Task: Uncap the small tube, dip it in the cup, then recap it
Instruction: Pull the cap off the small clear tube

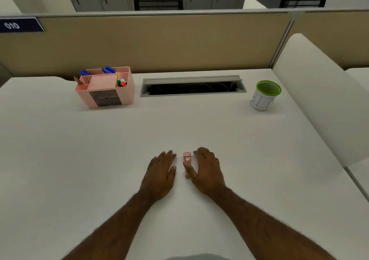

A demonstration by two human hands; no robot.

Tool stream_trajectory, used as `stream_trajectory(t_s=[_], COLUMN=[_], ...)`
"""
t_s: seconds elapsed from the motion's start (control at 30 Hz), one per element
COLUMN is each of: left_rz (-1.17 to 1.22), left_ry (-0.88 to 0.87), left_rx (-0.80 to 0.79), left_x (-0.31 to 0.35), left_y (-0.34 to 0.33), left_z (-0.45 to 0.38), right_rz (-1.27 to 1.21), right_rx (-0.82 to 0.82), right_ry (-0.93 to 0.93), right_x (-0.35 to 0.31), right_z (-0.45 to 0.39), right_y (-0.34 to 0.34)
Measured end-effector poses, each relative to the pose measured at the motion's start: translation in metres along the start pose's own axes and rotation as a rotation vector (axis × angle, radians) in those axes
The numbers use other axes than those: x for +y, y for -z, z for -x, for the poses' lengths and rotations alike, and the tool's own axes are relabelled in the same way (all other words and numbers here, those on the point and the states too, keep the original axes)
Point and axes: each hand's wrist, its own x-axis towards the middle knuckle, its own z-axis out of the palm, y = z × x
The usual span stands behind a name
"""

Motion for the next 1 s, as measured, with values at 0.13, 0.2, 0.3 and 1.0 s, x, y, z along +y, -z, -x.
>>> stream_trajectory(t_s=[0.13, 0.2, 0.3, 1.0], left_rz=[0.178, 0.252, 0.299, 1.569], left_ry=[0.003, 0.0, -0.008, 0.32], left_rx=[0.081, 0.107, 0.123, 0.026], left_x=[0.01, 0.014, 0.02, 0.055], left_y=[0.0, -0.005, -0.009, 0.046], left_z=[0.001, 0.003, 0.004, -0.036], right_rz=[0.029, 0.05, 0.096, -0.554], right_rx=[0.104, 0.102, 0.064, -0.065], right_ry=[-0.032, -0.042, -0.051, -0.122], right_x=[-0.009, -0.012, -0.013, -0.064], right_z=[0.004, 0.004, 0.002, -0.02], right_y=[-0.004, -0.006, -0.007, 0.026])
